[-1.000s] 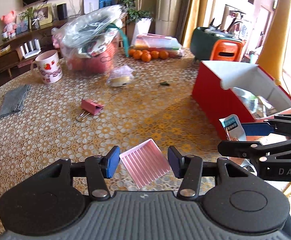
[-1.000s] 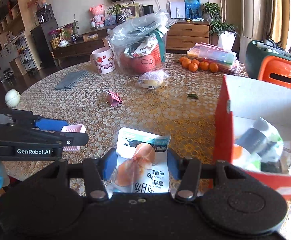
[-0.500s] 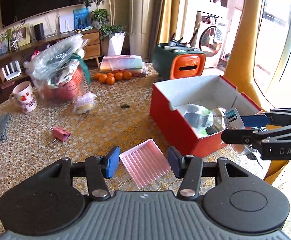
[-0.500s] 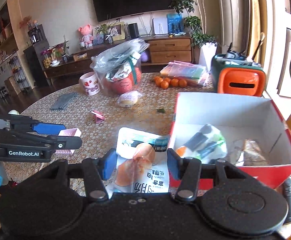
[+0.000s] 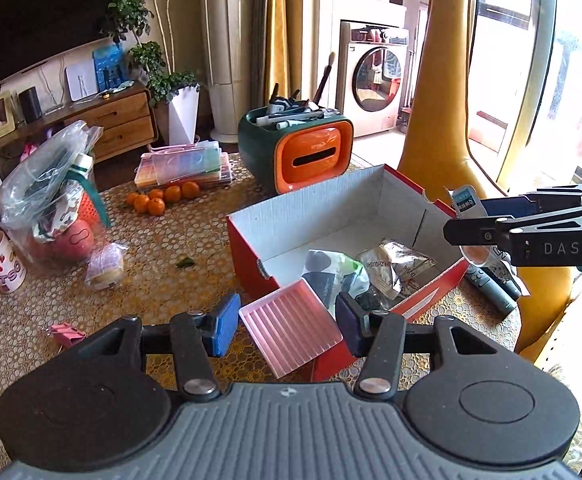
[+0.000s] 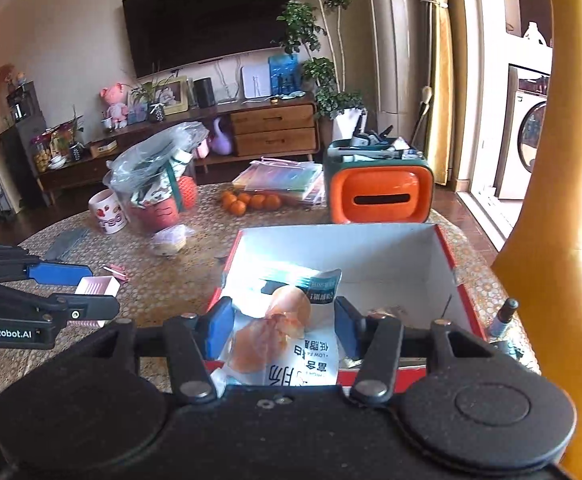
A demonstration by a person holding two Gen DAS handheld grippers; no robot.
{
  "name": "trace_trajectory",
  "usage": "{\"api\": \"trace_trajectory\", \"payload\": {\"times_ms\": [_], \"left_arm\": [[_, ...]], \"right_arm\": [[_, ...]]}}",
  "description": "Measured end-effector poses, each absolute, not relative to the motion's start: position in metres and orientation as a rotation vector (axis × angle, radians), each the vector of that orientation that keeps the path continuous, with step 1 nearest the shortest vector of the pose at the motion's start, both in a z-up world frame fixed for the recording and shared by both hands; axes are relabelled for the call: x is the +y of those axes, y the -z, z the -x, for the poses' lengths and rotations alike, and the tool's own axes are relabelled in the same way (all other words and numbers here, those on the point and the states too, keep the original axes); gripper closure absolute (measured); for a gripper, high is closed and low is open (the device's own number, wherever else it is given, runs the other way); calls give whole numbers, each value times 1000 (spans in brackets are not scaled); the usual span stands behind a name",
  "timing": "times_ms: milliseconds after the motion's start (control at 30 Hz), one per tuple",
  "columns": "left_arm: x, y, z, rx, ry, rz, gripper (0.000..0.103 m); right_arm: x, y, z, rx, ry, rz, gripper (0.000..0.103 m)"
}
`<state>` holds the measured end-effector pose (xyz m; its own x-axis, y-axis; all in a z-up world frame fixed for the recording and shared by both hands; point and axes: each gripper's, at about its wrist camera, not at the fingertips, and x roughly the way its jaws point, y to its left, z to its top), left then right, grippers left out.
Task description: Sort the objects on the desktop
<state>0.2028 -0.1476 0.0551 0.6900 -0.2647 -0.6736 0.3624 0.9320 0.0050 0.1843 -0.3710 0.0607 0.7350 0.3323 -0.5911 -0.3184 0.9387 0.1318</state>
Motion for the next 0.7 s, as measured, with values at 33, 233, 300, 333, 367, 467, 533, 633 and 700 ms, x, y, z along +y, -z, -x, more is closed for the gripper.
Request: {"api": "trace_trajectory", "payload": {"times_ms": [33, 233, 300, 333, 367, 467, 533, 633, 700], "left_arm": [[-154, -55, -207, 729, 361, -149, 52], [-188, -43, -239, 741, 391, -186, 52], [-198, -38, -252, 751, 396, -196, 52], [-202, -35, -258, 752, 397, -204, 52], [-207, -33, -264, 754, 396, -214, 52], [-217, -23, -281, 769, 400, -233, 52], [-225, -14, -295, 783, 404, -246, 52], [-232, -2, -311, 809, 410, -245, 52], [-237, 7, -321, 830, 409, -243, 52]], "right_arm": [[-377, -61, -189, 652, -343, -28, 50], [-402, -53, -216, 655, -285, -37, 50], [-407, -49, -225, 660, -272, -33, 50], [-408, -46, -230, 661, -268, -30, 50], [-409, -44, -235, 663, -264, -28, 50], [-412, -35, -251, 671, -256, -27, 50], [-414, -29, -262, 683, -254, -33, 50], [-415, -17, -277, 709, -255, -40, 50], [-416, -9, -287, 726, -247, -38, 50]]}}
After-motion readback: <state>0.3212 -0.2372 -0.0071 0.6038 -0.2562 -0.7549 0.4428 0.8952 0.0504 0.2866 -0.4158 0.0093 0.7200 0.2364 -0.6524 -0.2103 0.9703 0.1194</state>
